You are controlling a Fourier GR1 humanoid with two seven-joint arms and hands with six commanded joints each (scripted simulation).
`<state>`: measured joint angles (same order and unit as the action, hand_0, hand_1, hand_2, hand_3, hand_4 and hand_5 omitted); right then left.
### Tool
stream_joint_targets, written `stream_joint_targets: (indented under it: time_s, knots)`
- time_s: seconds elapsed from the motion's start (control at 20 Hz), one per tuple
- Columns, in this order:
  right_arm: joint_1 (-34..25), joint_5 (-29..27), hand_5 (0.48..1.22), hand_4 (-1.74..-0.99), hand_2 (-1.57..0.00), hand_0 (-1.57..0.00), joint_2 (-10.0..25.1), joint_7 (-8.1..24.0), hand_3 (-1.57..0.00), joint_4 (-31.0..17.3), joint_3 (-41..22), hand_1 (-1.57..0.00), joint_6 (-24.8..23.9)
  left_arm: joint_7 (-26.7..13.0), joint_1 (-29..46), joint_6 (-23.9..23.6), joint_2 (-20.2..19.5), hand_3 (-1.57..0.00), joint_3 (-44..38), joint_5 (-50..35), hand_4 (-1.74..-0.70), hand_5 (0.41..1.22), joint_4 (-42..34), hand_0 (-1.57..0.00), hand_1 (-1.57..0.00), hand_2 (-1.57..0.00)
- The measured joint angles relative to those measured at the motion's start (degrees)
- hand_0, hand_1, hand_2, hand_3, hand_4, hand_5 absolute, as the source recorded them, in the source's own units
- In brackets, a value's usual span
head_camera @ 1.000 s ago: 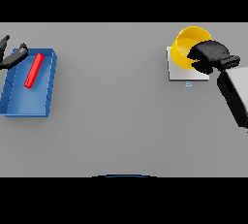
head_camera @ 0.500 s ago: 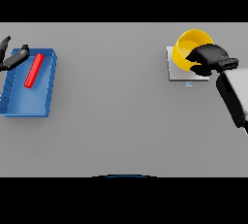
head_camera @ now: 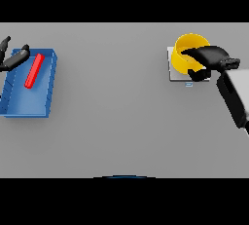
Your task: Pick up the red beaker and tilt it to pour out 1 green nut into yellow bowl. Pick up the yellow bowl and place it on the metallic measuring scale.
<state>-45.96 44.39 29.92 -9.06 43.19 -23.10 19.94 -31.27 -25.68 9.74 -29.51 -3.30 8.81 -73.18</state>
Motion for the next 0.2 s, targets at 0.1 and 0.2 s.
stream_joint_targets:
  time_s: [0.1,0.2]
  knots:
    - [-0.12,0.61,0.798,-1.401,-0.08,-0.10,0.05,1.08,-0.07,-0.66,-0.39,-0.10,0.34,-0.73,-0.65,-0.06,0.16,0.00,0.14,0.30,-0.83,0.759,0.85,0.00,0.00,0.00]
    - [-0.40,0.51,0.779,-1.390,-0.05,-0.06,0.21,0.98,-0.04,-0.92,-0.44,-0.06,1.25,-0.60,-0.42,-0.38,-0.08,0.00,0.14,0.57,-0.83,0.760,0.23,0.00,0.00,0.00]
